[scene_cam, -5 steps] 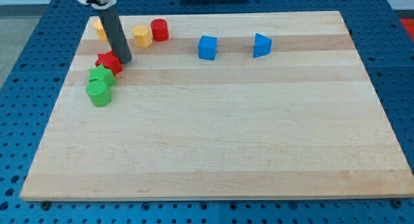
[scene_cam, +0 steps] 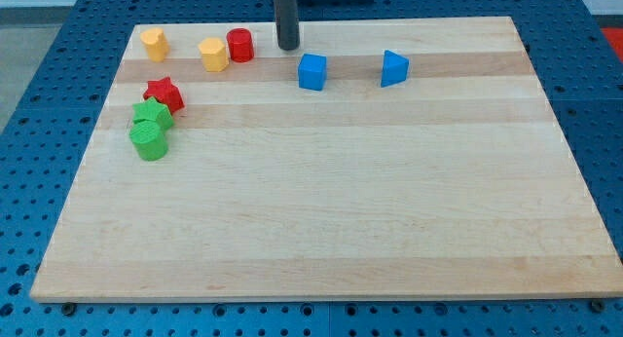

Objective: Place the red circle to the bottom right of the yellow hexagon

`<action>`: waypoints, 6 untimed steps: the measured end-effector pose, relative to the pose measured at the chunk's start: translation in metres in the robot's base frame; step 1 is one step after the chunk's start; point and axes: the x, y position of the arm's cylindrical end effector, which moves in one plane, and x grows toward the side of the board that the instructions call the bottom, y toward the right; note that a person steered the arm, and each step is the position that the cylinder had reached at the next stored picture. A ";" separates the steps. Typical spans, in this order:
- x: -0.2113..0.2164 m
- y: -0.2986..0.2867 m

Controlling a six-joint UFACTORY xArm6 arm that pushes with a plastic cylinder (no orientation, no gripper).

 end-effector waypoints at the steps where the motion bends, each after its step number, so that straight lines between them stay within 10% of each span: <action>1: -0.027 -0.035; 6: 0.074 -0.035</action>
